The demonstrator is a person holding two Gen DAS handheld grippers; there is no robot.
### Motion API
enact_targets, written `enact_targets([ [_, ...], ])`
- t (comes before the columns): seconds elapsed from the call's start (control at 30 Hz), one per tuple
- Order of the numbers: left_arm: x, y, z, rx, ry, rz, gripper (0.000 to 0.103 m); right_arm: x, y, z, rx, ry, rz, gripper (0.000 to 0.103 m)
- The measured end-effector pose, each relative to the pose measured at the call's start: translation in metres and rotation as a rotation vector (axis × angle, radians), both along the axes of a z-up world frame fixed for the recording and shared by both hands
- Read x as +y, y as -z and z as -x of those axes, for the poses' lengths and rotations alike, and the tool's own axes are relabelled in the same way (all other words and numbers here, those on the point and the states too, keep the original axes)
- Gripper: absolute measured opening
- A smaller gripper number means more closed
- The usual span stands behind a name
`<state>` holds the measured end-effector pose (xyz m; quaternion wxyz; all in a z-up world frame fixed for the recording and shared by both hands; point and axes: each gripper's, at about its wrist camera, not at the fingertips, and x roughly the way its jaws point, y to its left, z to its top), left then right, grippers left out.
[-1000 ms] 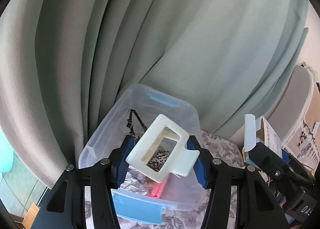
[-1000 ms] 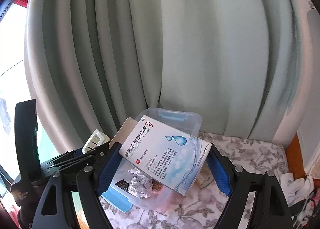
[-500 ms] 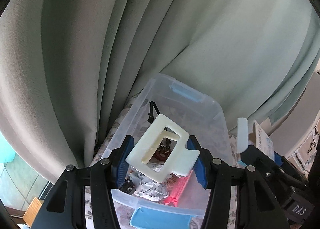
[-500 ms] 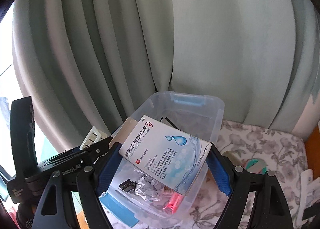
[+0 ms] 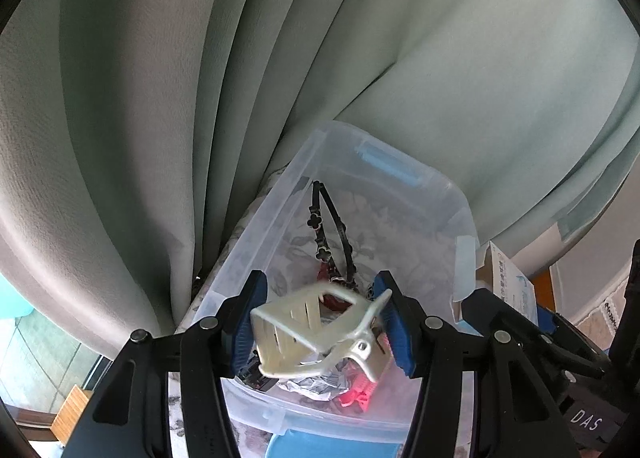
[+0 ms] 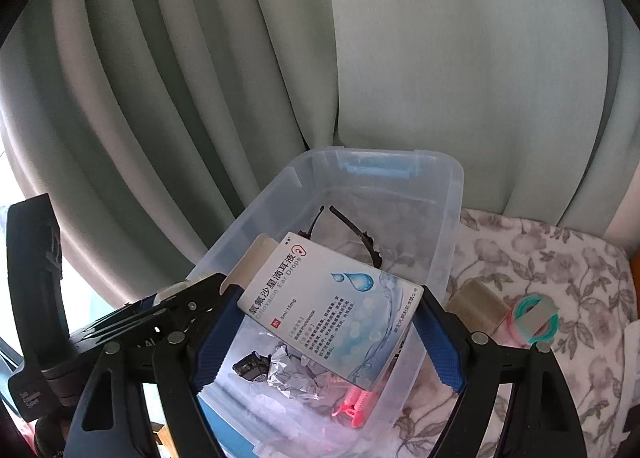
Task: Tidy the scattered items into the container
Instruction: 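Lift and carry the hair clip and medicine box with both grippers over the box, then open both grippers to drop the hair clip and medicine box into the box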
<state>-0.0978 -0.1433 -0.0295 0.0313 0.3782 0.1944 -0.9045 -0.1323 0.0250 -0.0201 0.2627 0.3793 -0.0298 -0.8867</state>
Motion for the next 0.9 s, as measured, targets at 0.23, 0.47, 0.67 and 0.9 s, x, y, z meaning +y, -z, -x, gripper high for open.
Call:
enact_targets([
  [0.23,-0.003,0.003,0.005,-0.015,-0.017,-0.008,0.064,0.0,0.005,0.001,-0.02,-0.005,0.023,0.087],
  [0.47,-0.003,0.001,0.003,-0.013,-0.019,-0.03,0.07,0.002,0.002,0.0,-0.034,-0.009,0.032,0.09],
  [0.67,-0.005,-0.005,-0.001,0.006,-0.041,-0.028,0.087,0.004,-0.003,-0.005,-0.021,-0.002,0.035,0.098],
  [0.9,-0.002,-0.011,-0.005,0.023,-0.046,-0.019,0.09,0.007,-0.011,-0.013,0.001,0.006,0.032,0.103],
])
